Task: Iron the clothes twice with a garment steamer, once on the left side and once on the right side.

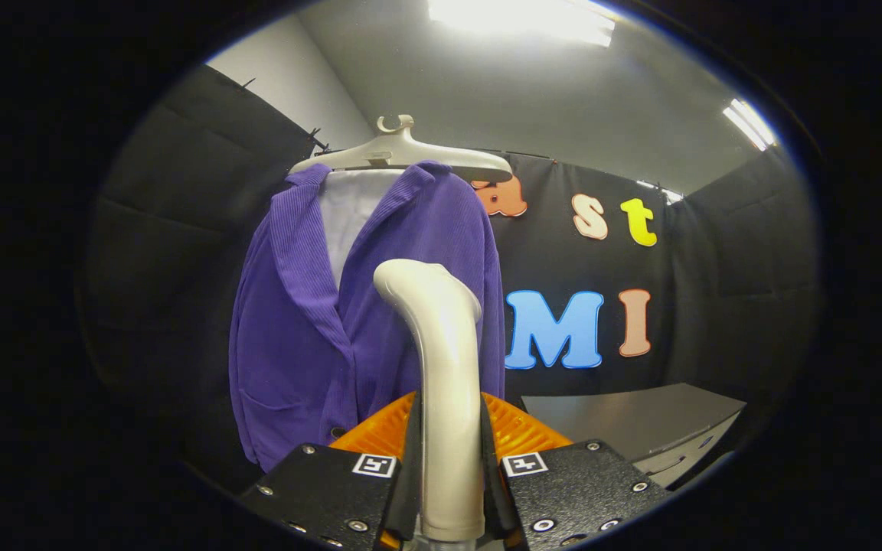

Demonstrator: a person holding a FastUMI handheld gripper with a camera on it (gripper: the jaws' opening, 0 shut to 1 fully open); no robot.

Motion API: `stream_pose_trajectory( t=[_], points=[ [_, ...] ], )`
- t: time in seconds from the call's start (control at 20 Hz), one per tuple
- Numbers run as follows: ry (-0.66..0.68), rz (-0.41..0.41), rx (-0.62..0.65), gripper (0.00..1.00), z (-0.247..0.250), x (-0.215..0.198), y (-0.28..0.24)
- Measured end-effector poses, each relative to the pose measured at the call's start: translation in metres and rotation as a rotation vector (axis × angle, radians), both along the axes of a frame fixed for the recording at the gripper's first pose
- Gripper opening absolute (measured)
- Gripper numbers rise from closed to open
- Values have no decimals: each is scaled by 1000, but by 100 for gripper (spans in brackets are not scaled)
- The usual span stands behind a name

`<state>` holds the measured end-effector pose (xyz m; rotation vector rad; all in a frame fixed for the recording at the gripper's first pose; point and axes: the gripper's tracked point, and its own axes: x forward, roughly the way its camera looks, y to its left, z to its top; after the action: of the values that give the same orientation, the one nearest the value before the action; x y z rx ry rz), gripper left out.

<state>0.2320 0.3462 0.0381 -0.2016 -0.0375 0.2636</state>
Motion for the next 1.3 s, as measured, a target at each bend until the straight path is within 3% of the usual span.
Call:
stream_pose_trajectory(
  t=[0.45,1.05,1.3],
  points=[
    [130,-8,-42,36,-95,-24,-24],
    [214,-24,-5,36,-175,-65,-47],
    [271,-33,-59,36,-231,-74,-56]
  ],
)
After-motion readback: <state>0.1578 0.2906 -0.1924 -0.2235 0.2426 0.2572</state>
